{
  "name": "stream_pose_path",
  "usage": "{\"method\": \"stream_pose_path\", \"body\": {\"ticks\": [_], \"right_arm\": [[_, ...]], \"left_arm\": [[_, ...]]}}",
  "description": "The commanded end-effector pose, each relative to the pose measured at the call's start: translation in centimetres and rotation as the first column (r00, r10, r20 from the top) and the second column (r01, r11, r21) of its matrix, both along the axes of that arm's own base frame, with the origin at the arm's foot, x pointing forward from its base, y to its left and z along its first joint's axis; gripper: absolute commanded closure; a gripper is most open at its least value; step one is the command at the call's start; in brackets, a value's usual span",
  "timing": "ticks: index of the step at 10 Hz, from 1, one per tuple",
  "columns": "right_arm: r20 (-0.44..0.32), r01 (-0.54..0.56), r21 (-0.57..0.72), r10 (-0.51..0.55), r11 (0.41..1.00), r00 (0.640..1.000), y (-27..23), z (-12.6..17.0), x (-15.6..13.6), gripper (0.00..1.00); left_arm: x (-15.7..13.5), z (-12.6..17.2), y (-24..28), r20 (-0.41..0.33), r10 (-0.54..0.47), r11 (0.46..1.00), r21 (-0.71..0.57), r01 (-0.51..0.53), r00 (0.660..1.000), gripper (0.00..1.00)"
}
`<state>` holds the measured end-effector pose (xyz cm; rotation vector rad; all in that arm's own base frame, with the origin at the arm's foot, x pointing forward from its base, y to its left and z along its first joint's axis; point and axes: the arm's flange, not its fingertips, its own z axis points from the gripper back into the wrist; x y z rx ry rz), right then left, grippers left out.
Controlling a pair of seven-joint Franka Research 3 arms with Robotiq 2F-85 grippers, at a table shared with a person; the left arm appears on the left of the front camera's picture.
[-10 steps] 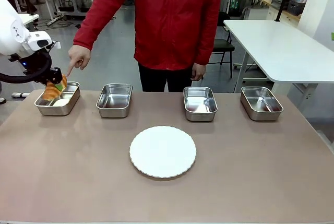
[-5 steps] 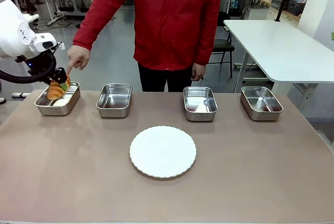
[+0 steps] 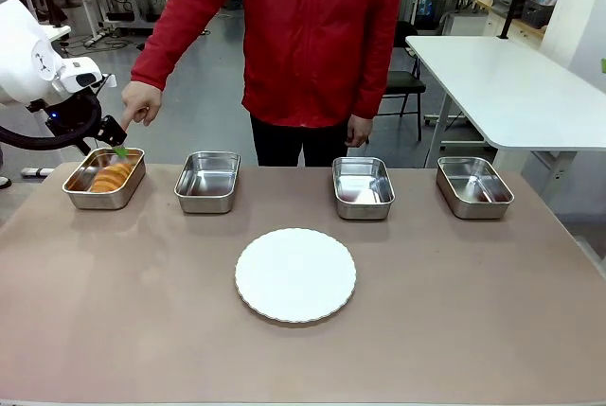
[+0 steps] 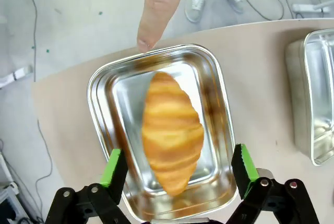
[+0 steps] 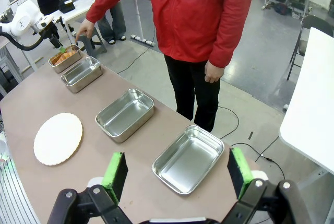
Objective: Place the bread in the container.
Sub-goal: Place the Butter Roll into the Airtight Container indicated by the human.
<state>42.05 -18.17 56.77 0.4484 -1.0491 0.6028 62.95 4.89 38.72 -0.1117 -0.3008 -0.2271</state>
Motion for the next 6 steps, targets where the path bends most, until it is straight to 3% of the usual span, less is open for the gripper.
{"method": "stream_pose_path", "body": {"ticks": [1,4,6], "right_arm": [[0.009,-0.004,0.006,0.003,1.0,1.0,0.1,0.2,-0.1,0.0],[0.009,-0.004,0.006,0.003,1.0,1.0,0.1,0.2,-0.1,0.0],[0.009,-0.004,0.006,0.003,1.0,1.0,0.1,0.2,-0.1,0.0]], "left_arm": [[-0.5,0.2,0.3,0.011,-0.003,1.0,-0.005,0.003,1.0,0.0],[-1.0,1.2,0.3,0.025,0.018,0.999,-0.04,-0.017,1.0,0.0],[0.0,0.2,0.1,0.004,0.001,1.0,0.0,-0.001,1.0,0.0]]}}
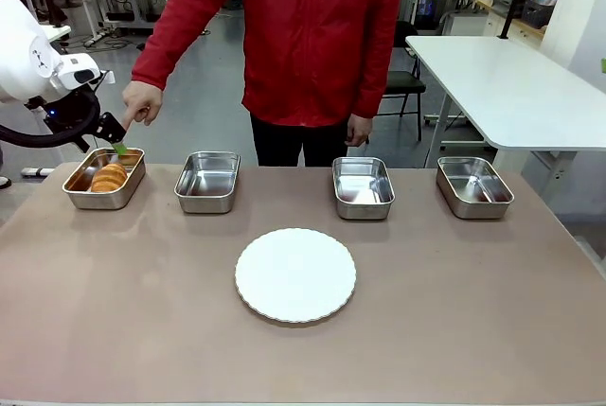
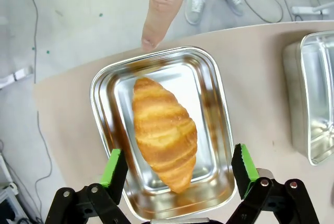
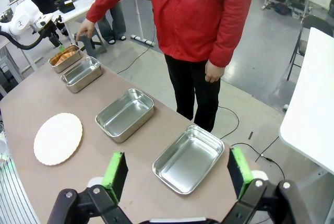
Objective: Place the bread in the container.
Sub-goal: Place the Butter Roll into the Airtight Container indicated by the human.
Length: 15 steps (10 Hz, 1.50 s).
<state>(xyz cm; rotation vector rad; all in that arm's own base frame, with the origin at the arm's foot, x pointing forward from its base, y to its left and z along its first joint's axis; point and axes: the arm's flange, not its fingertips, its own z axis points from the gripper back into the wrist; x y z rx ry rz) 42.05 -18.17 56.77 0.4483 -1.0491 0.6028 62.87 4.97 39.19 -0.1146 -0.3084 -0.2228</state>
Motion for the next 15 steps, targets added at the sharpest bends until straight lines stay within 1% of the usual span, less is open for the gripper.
{"method": "stream_pose_path", "body": {"ticks": [1,4,5,6,8,9,11,12,13,15], "right_arm": [[0.009,-0.004,0.006,0.003,1.0,1.0,0.1,0.2,-0.1,0.0],[0.009,-0.004,0.006,0.003,1.0,1.0,0.1,0.2,-0.1,0.0],[0.009,-0.004,0.006,0.003,1.0,1.0,0.1,0.2,-0.1,0.0],[0.009,-0.004,0.006,0.003,1.0,1.0,0.1,0.2,-0.1,0.0],[0.009,-0.004,0.006,0.003,1.0,1.0,0.1,0.2,-0.1,0.0],[0.009,-0.004,0.006,0.003,1.0,1.0,0.1,0.2,-0.1,0.0],[0.009,-0.004,0.006,0.003,1.0,1.0,0.1,0.2,-0.1,0.0],[0.009,-0.004,0.006,0.003,1.0,1.0,0.1,0.2,-0.1,0.0],[0.009,-0.004,0.006,0.003,1.0,1.0,0.1,0.2,-0.1,0.0],[0.009,-0.004,0.006,0.003,1.0,1.0,0.1,0.2,-0.1,0.0]], "left_arm": [[0.0,-0.2,0.0,-0.003,-0.003,1.0,0.004,0.003,1.0,0.0],[0.0,-0.4,0.0,-0.006,-0.002,1.0,0.0,0.002,1.0,0.0],[-1.1,1.2,0.1,0.017,-0.004,1.0,-0.014,0.004,1.0,0.0],[-2.9,2.8,0.4,0.043,0.006,1.0,-0.023,-0.005,0.999,0.0],[-7.3,6.0,1.2,0.121,0.014,0.998,-0.055,-0.008,0.993,0.0],[-10.2,7.9,1.7,0.161,0.021,0.997,-0.083,-0.007,0.987,0.0],[-15.8,10.5,2.0,0.211,0.003,0.991,-0.133,0.025,0.978,0.0],[-18.7,11.5,2.1,0.237,0.014,0.988,-0.15,0.022,0.972,0.0],[-21.7,12.1,2.0,0.259,0.045,0.99,-0.143,-0.008,0.965,0.0],[-26.1,12.6,1.0,0.309,0.047,0.992,-0.122,-0.009,0.95,0.0]]}}
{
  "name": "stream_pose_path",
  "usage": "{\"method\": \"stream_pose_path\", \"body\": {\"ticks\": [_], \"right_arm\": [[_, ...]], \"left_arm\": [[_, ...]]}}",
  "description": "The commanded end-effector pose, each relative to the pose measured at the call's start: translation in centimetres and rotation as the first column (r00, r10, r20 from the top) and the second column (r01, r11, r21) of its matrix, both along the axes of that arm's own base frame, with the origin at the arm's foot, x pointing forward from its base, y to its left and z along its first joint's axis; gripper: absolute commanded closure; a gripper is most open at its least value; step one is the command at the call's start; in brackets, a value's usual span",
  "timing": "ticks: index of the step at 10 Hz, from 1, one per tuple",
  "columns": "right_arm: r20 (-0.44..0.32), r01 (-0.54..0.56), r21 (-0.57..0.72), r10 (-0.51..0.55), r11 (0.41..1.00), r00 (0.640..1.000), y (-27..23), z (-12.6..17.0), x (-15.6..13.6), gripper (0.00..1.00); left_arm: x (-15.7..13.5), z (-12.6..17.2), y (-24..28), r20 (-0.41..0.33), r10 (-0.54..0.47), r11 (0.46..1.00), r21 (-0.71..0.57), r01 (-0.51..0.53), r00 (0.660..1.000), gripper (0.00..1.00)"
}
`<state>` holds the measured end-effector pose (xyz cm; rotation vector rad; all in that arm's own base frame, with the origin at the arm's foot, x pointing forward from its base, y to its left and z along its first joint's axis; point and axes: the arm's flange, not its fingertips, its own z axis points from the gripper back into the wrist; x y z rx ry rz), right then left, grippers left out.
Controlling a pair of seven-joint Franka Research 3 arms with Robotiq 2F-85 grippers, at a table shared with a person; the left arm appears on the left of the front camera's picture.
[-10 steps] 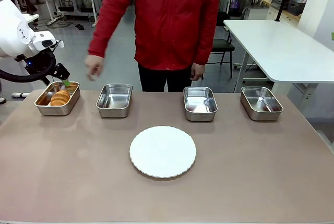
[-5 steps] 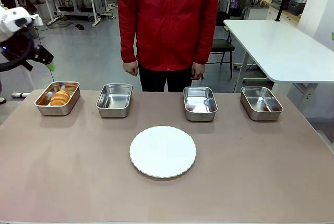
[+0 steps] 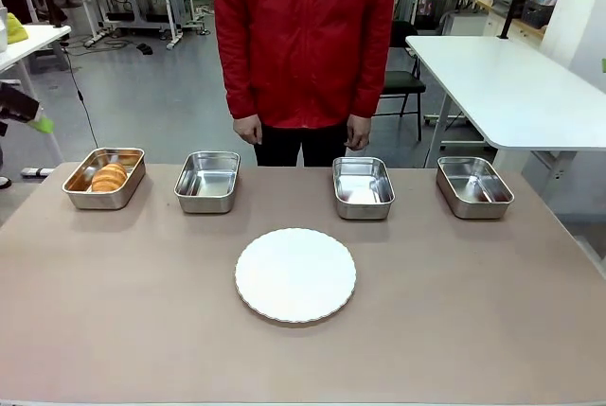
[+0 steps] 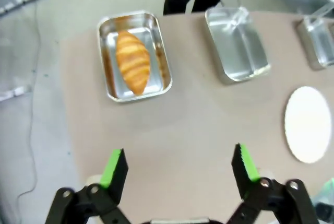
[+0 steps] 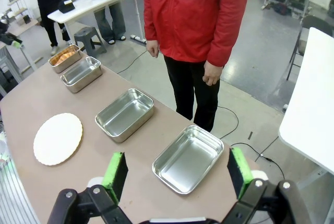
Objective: Place the bread in the container.
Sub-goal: Place the Butter Roll into the Airtight Container indicated by the human.
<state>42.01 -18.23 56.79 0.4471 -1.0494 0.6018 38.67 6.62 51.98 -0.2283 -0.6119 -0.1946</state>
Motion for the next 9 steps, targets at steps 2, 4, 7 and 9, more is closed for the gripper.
{"method": "stream_pose_path", "body": {"ticks": [2,4,7,9], "right_arm": [[0.008,-0.005,0.006,0.005,1.0,1.0,0.1,0.2,0.0,0.0],[0.008,-0.005,0.006,0.005,1.0,1.0,0.1,0.2,0.0,0.0],[0.008,-0.005,0.006,0.005,1.0,1.0,0.1,0.2,0.0,0.0],[0.008,-0.005,0.006,0.005,1.0,1.0,0.1,0.2,0.0,0.0]], "left_arm": [[-4.5,-0.4,-2.5,0.028,-0.004,0.997,0.074,0.002,1.0,0.0],[-6.2,-0.6,-2.8,0.039,0.01,0.996,0.083,-0.013,0.999,0.0],[-3.4,1.9,-1.9,0.042,-0.007,0.997,0.078,0.003,0.999,0.0],[-3.4,1.9,-1.9,0.042,-0.007,0.997,0.078,0.003,0.999,0.0]]}}
